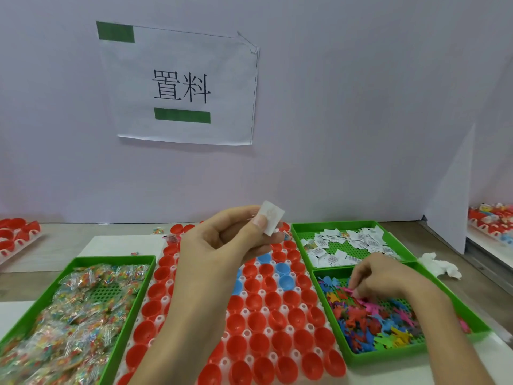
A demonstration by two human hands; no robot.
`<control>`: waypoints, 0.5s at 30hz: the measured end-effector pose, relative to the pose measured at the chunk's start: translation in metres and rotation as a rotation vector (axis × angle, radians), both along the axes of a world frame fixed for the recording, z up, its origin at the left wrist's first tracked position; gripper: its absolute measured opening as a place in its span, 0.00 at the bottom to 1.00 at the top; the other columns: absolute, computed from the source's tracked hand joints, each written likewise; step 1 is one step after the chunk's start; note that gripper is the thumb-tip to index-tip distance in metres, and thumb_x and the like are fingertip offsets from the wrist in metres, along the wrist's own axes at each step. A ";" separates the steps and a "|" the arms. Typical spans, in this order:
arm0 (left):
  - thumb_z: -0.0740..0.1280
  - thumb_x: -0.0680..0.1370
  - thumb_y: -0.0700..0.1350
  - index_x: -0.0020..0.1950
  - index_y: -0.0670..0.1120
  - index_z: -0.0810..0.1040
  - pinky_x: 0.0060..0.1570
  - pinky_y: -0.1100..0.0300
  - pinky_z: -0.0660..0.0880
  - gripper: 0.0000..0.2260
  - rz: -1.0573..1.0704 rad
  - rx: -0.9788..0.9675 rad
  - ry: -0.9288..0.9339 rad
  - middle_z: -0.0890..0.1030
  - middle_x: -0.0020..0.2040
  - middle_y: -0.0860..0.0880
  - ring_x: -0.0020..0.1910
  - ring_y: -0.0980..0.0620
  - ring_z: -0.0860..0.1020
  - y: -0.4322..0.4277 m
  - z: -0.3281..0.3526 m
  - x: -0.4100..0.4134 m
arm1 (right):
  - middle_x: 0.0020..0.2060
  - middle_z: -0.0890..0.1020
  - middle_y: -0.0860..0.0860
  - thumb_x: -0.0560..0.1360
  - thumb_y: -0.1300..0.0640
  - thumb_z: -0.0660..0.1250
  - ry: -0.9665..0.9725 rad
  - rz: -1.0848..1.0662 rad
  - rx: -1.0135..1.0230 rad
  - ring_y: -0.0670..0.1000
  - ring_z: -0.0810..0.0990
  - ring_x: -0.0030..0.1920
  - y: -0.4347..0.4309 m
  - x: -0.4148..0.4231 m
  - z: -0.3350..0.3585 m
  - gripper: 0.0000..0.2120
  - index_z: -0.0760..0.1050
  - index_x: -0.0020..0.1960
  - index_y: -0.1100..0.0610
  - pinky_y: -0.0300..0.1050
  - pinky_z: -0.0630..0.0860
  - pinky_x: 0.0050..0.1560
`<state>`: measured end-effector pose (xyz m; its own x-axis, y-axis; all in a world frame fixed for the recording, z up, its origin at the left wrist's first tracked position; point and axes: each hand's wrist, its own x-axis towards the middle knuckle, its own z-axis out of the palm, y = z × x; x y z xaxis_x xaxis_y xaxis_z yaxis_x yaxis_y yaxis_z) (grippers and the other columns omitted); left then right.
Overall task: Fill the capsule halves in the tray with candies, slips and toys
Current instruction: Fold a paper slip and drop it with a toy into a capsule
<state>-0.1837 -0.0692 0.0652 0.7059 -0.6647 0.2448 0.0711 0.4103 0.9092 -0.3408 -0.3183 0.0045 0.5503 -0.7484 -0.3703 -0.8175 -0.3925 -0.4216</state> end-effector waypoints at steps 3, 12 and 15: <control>0.73 0.64 0.51 0.48 0.50 0.86 0.41 0.64 0.81 0.14 0.003 -0.002 -0.003 0.88 0.45 0.46 0.44 0.47 0.87 0.001 0.000 0.002 | 0.38 0.86 0.48 0.73 0.65 0.74 -0.028 0.002 -0.030 0.46 0.84 0.41 -0.002 0.003 -0.002 0.07 0.84 0.41 0.54 0.43 0.78 0.47; 0.73 0.66 0.50 0.47 0.54 0.87 0.41 0.65 0.81 0.11 -0.017 0.005 -0.027 0.88 0.44 0.46 0.44 0.48 0.87 0.002 -0.004 0.006 | 0.39 0.85 0.46 0.75 0.55 0.74 -0.466 0.120 -0.075 0.45 0.84 0.40 0.016 -0.002 0.033 0.04 0.84 0.42 0.49 0.40 0.76 0.45; 0.72 0.69 0.48 0.46 0.54 0.87 0.40 0.66 0.80 0.08 -0.025 0.022 -0.052 0.88 0.43 0.47 0.43 0.49 0.87 0.000 -0.006 0.004 | 0.41 0.86 0.51 0.71 0.48 0.75 -0.701 0.288 0.021 0.49 0.85 0.44 0.047 0.005 0.061 0.05 0.83 0.44 0.49 0.40 0.79 0.48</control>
<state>-0.1799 -0.0695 0.0591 0.6756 -0.6874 0.2663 0.0333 0.3893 0.9205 -0.3358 -0.2716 0.0654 0.8346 -0.5362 0.1260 -0.2215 -0.5362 -0.8145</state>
